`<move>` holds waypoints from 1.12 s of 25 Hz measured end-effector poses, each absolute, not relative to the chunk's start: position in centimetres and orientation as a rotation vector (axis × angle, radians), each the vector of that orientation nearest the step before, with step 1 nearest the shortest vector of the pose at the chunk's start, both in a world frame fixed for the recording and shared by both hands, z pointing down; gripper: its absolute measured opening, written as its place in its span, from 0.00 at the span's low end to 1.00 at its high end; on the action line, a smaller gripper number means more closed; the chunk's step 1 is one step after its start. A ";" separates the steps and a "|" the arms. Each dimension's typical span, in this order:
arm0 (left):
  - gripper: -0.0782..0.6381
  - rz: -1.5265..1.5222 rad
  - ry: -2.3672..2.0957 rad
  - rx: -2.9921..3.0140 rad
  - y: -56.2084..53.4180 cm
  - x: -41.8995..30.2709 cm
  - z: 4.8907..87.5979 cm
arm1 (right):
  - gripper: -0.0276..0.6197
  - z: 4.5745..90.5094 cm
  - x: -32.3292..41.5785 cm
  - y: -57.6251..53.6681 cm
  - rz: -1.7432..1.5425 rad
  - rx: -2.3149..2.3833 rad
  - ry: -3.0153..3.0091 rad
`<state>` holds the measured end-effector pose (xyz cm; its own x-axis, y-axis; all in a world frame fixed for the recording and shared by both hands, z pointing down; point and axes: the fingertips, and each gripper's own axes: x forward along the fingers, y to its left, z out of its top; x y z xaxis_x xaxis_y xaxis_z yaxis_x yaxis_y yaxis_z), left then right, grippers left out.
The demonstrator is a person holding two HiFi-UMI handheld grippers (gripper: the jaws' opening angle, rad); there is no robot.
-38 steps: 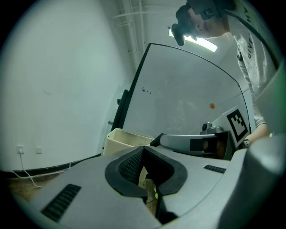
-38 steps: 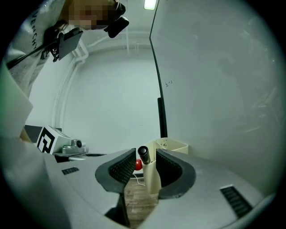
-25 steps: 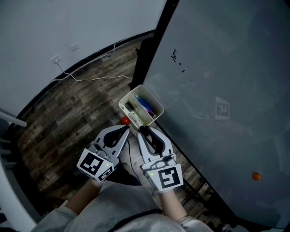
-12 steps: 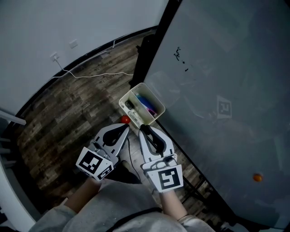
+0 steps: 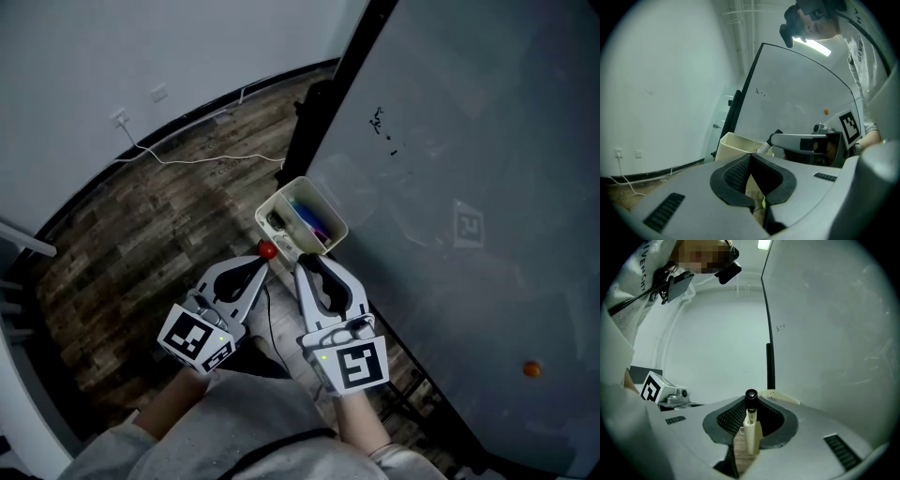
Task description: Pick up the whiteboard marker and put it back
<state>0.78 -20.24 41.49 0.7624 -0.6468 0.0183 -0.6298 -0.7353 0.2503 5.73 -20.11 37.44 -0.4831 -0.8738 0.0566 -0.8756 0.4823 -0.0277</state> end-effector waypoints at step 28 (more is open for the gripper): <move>0.13 -0.147 -1.033 2.752 -21.1 -0.1 39.1 | 0.17 33.8 6.0 -20.0 0.050 1.577 -2.707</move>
<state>-0.12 -21.07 39.07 0.7513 -0.6596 -0.0230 -0.6399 -0.7365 0.2195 5.97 -19.97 33.77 -0.4934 -0.8695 0.0231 -0.8698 0.4929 -0.0238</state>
